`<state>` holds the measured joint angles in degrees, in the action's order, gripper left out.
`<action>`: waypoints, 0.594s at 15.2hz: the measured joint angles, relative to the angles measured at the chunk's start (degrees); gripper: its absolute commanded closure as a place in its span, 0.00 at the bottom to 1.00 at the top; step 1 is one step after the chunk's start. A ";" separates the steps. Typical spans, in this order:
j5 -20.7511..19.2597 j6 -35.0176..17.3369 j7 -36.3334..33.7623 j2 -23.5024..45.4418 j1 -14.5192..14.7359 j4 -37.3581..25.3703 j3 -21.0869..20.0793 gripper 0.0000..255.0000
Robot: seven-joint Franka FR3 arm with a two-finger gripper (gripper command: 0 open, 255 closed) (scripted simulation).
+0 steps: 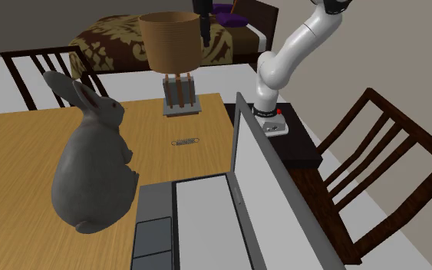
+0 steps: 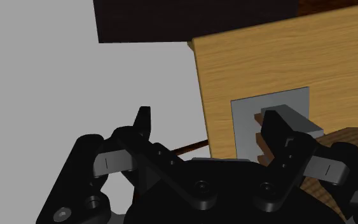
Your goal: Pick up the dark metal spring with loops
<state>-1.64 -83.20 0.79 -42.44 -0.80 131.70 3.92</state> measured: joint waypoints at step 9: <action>5.43 -7.74 -6.14 1.86 3.87 4.44 -7.14 0.00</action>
<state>3.80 -90.94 -5.35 -40.58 3.08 136.14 -3.22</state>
